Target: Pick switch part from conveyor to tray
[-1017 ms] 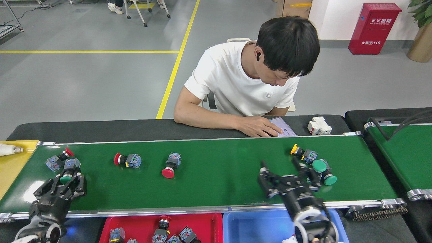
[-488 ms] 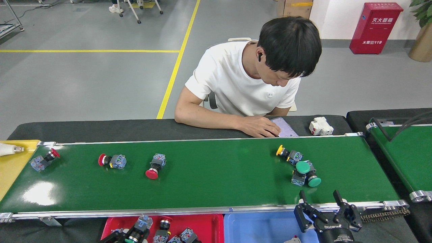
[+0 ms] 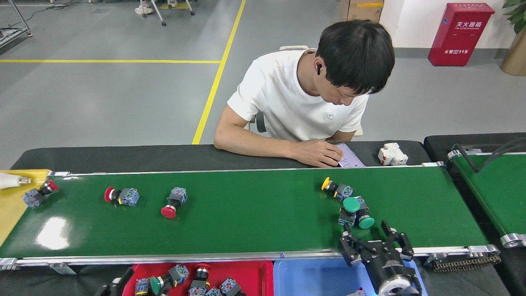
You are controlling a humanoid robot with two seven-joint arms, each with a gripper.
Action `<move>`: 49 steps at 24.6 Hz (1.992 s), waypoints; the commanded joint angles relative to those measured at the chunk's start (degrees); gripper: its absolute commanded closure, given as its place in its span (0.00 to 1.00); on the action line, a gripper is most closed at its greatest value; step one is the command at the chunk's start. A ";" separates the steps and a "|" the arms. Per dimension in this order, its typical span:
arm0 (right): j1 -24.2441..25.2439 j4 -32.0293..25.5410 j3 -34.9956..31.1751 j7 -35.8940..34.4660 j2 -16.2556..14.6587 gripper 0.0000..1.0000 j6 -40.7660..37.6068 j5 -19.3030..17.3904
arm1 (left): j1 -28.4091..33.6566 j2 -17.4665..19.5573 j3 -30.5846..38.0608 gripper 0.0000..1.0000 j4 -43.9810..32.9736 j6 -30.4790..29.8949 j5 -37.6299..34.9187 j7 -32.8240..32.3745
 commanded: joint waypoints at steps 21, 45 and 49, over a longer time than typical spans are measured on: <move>-2.76 -1.80 5.09 -0.60 1.85 0.65 -14.14 -1.44 | -31.70 0.74 2.39 0.00 26.19 2.94 -14.79 -2.69; 4.00 -13.05 -5.36 7.75 7.21 0.03 -24.43 0.41 | -53.67 10.14 -9.30 0.94 61.79 7.34 -15.05 5.39; 3.48 -12.87 -22.23 8.27 7.21 0.00 -24.25 -0.03 | -49.37 9.70 -9.30 0.97 55.82 4.79 -13.47 7.50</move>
